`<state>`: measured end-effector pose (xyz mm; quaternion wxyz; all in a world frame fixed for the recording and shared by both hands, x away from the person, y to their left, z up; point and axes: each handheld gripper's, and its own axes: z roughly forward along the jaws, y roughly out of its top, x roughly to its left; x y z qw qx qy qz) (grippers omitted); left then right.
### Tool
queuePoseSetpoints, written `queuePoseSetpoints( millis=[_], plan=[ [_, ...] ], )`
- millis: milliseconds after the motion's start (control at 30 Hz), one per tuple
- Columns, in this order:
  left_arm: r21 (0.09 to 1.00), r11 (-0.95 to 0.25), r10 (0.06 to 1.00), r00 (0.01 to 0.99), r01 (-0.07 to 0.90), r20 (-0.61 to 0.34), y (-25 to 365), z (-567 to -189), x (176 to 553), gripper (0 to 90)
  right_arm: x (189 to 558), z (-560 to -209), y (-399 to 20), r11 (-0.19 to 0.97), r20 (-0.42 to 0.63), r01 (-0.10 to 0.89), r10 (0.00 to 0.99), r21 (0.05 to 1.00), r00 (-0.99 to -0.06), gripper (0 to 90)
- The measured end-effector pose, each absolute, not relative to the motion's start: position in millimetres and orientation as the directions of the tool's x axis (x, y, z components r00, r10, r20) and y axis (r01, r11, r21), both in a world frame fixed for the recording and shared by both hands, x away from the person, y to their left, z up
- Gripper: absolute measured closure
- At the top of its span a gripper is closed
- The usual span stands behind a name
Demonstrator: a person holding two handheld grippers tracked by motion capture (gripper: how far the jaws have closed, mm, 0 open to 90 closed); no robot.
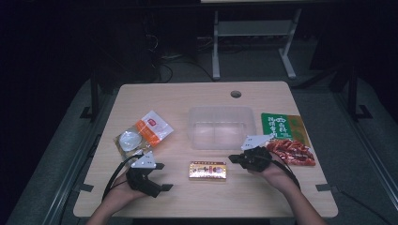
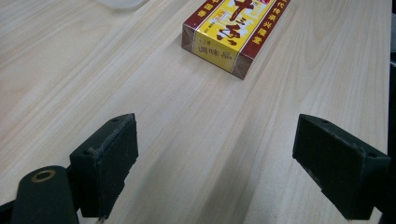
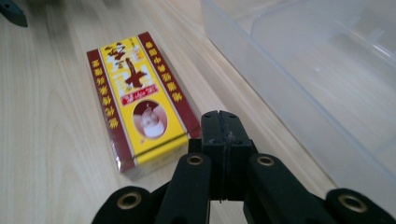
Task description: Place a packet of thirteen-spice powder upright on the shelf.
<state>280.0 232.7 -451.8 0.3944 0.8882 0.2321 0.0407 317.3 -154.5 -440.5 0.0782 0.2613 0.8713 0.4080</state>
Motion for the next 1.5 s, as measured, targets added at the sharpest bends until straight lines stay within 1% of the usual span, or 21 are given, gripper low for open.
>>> queuePoseSetpoints(
  millis=[100,233,400,900,1500],
  plan=[
    [0.719,-0.580,0.448,0.887,0.383,-0.111,234,-451,279,13.7,325,-444,-146,0.532,0.087,0.397,0.514,0.748,-0.853,89.8],
    [0.719,-0.581,0.447,0.888,0.381,-0.108,234,-451,279,13.8,331,-447,-137,0.552,0.062,0.387,0.517,0.738,-0.854,89.7],
    [0.717,-0.587,0.443,0.890,0.378,-0.106,234,-453,279,14.0,342,-455,-128,0.574,0.065,0.387,0.500,0.722,-0.863,89.8],
    [0.711,-0.597,0.438,0.893,0.372,-0.099,235,-454,279,14.3,339,-458,-127,0.594,0.090,0.391,0.471,0.703,-0.877,89.9],
    [0.706,-0.607,0.426,0.900,0.364,-0.097,234,-453,278,14.5,327,-457,-125,0.632,0.098,0.359,0.409,0.687,-0.907,89.9]
  ],
)
